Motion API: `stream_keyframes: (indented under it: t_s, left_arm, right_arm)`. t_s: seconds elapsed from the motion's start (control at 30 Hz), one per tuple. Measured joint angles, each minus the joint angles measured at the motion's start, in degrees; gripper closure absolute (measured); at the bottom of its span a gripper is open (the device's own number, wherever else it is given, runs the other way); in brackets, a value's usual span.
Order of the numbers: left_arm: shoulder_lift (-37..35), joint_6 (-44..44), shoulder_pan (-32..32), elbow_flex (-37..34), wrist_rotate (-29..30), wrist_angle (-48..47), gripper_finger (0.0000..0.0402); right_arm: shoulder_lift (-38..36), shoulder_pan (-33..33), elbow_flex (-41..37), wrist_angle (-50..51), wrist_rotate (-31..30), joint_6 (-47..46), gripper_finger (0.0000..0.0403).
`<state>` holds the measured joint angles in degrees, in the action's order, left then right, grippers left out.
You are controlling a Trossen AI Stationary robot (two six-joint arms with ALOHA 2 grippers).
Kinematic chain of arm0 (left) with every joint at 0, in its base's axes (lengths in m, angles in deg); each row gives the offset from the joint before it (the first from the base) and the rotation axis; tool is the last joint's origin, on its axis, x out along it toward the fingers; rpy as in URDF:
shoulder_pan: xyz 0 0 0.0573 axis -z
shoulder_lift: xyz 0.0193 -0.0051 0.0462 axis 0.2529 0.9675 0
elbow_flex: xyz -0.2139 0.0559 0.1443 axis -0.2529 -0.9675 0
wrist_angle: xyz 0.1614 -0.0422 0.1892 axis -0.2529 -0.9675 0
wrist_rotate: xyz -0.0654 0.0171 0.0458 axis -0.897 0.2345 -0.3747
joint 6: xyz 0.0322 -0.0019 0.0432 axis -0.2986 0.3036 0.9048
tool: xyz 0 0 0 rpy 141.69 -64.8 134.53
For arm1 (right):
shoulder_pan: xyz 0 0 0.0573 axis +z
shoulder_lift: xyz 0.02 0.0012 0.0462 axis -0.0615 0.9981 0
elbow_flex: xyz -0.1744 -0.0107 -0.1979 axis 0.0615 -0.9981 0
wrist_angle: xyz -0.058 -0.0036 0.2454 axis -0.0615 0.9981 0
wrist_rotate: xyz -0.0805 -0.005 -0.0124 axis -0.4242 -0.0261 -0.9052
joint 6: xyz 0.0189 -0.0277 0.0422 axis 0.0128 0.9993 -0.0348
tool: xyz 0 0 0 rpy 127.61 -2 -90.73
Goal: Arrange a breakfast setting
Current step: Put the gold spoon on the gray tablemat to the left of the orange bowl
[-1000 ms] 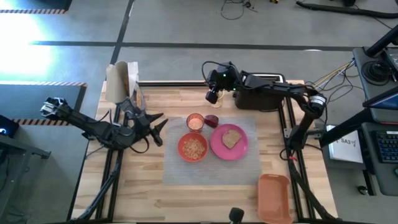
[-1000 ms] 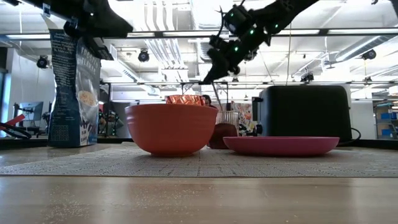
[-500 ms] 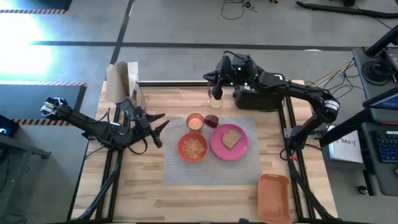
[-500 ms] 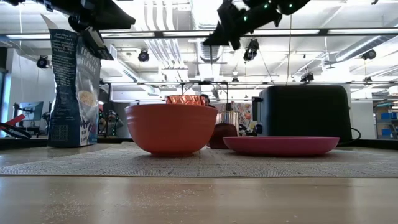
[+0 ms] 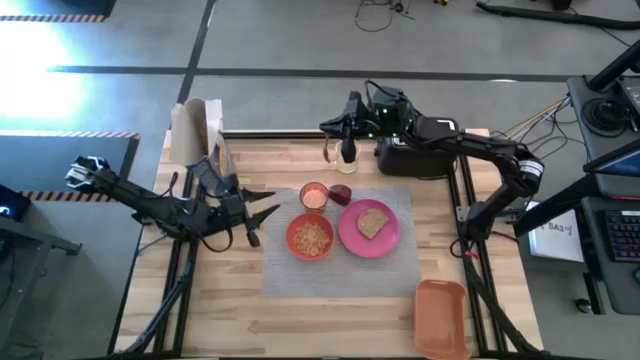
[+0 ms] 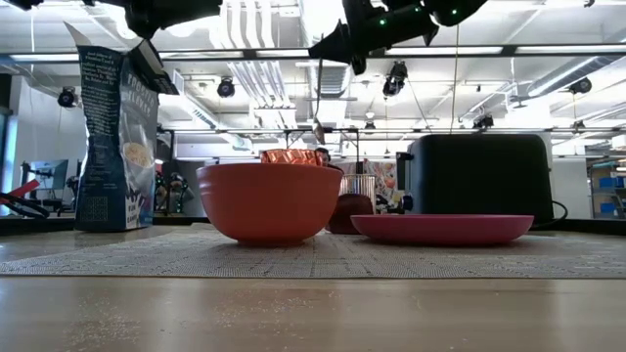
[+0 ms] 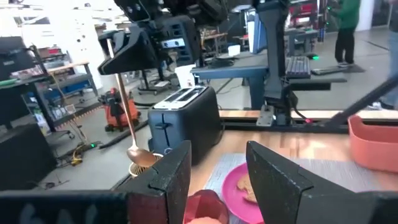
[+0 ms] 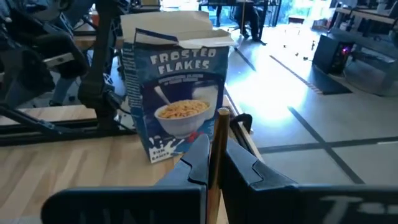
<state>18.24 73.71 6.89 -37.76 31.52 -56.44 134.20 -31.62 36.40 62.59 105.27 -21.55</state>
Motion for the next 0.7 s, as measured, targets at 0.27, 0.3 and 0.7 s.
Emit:
stream_keyframes:
  t_s: [0.27,0.3,0.7]
  left_arm:
    - [1.89,4.06,-0.02,0.0,0.2,0.93,0.0263]
    - [1.98,4.85,-0.02,0.0,0.11,1.3,0.0263]
    - [5.83,10.32,-1.0,0.0,0.23,12.06,0.0263]
  right_arm:
    - [1.17,0.73,0.0,-4.47,7.78,-3.2,0.0393]
    - [1.25,0.9,0.0,-5.11,8.53,-3.46,0.0393]
    - [1.58,4.38,0.02,-7.05,10.68,-1.72,0.0393]
